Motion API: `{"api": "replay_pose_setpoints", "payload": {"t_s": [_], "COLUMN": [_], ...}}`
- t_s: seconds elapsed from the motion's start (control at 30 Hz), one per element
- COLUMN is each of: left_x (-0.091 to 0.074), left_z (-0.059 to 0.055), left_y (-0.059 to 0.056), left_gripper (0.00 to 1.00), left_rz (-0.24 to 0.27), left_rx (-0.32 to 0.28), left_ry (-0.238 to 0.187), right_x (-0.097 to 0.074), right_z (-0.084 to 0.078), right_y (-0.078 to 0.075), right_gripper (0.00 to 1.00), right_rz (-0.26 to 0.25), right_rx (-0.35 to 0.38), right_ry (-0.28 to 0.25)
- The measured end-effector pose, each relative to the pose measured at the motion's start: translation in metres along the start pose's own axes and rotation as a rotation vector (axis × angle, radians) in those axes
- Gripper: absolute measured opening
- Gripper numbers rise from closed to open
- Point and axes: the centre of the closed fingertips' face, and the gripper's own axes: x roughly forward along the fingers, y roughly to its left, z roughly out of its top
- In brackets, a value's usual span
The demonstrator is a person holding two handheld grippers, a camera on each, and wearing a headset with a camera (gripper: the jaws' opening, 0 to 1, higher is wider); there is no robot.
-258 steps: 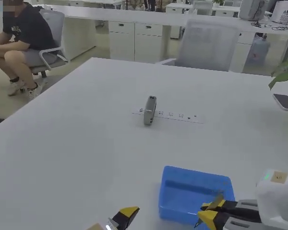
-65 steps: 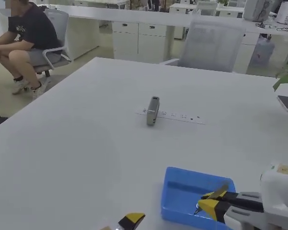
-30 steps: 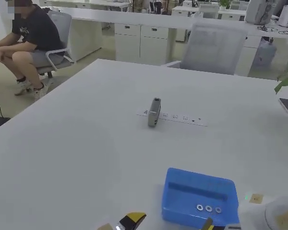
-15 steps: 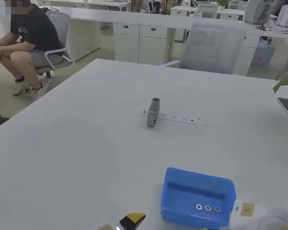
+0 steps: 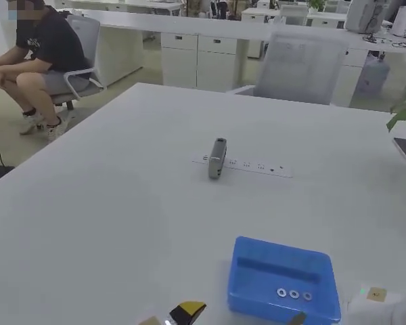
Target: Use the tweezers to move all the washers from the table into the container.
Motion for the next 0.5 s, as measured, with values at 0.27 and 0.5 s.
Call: {"api": "replay_pose_setpoints", "payload": {"t_s": [0.27, 0.5], "left_x": [0.0, 0.0], "left_z": [-0.001, -0.001], "left_y": [-0.001, -0.001], "left_gripper": [0.73, 0.73], "left_rz": [-0.004, -0.003], "left_rx": [0.004, 0.005], "left_ry": [0.005, 0.007], "right_x": [-0.01, -0.017], "right_z": [0.007, 0.029], "right_y": [0.008, 0.013], "right_gripper": [0.03, 0.03], "right_rz": [0.005, 0.027], "right_rx": [0.054, 0.103], "right_ry": [-0.037, -0.093]}}
